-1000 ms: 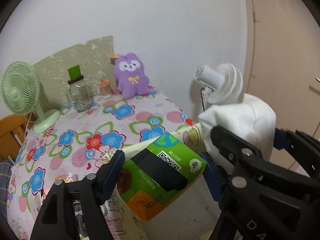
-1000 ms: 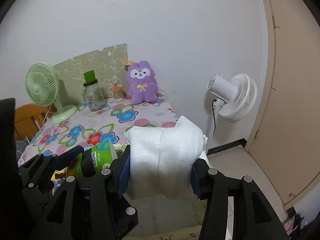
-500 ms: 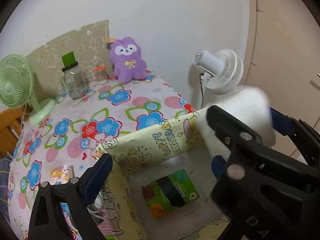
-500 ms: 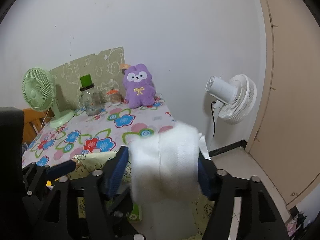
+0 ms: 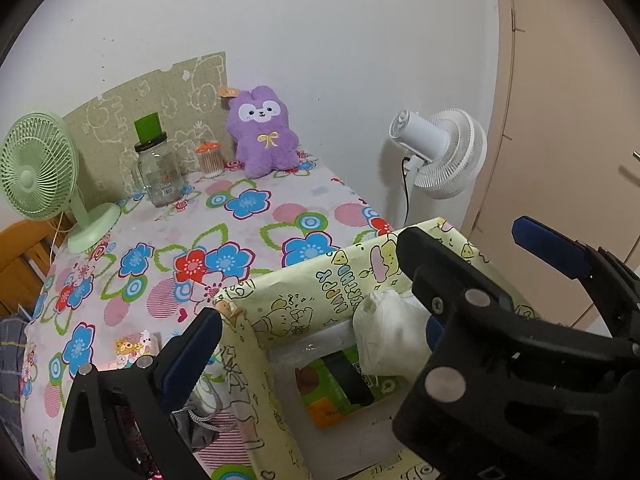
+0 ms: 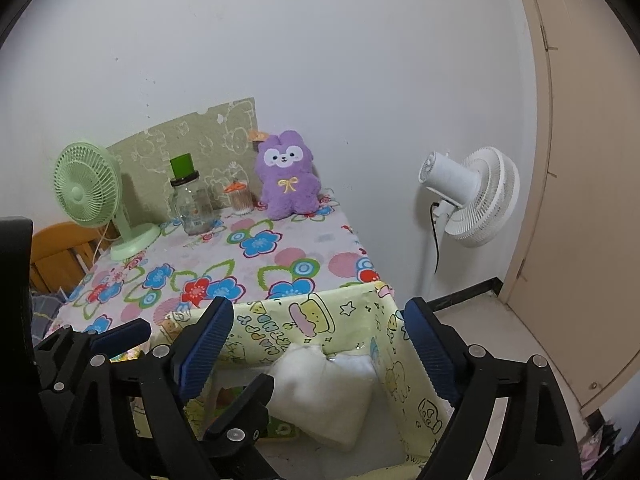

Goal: Organize soft objects
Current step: 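Lower the tissue box with the left gripper while the right lowers the cloth into the paper box, then open both grippers and withdraw them from the paper box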

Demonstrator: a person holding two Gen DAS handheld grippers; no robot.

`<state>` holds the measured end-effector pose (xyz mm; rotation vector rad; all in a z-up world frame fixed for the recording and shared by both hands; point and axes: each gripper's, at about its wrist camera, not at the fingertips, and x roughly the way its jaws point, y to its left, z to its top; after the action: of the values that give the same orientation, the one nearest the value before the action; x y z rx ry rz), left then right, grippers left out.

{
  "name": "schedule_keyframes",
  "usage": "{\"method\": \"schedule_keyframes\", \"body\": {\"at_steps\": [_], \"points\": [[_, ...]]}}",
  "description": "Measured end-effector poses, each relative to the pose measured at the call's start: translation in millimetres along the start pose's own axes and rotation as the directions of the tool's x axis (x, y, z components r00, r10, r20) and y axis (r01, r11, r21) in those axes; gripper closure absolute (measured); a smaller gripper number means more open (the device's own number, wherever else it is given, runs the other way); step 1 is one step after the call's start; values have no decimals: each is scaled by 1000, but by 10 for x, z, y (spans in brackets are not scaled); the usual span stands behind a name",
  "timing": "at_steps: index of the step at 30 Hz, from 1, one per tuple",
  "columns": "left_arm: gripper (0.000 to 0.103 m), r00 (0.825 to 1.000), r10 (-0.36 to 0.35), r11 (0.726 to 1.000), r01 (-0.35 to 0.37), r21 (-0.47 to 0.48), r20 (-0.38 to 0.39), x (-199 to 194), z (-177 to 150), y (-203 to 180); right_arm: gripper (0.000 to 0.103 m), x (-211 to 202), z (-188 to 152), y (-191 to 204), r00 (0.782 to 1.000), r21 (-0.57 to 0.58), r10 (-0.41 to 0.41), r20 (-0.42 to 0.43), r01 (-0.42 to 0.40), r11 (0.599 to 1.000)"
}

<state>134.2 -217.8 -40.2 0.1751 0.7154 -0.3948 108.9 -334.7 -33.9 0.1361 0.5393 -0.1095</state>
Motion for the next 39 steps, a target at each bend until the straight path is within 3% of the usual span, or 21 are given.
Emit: {"method": "schedule_keyframes", "body": {"at_steps": [39], "points": [[0, 986, 71, 997, -64, -50, 149, -1082, -371, 495, 9, -864, -75, 794, 997, -58, 56, 62, -52, 997]]}}
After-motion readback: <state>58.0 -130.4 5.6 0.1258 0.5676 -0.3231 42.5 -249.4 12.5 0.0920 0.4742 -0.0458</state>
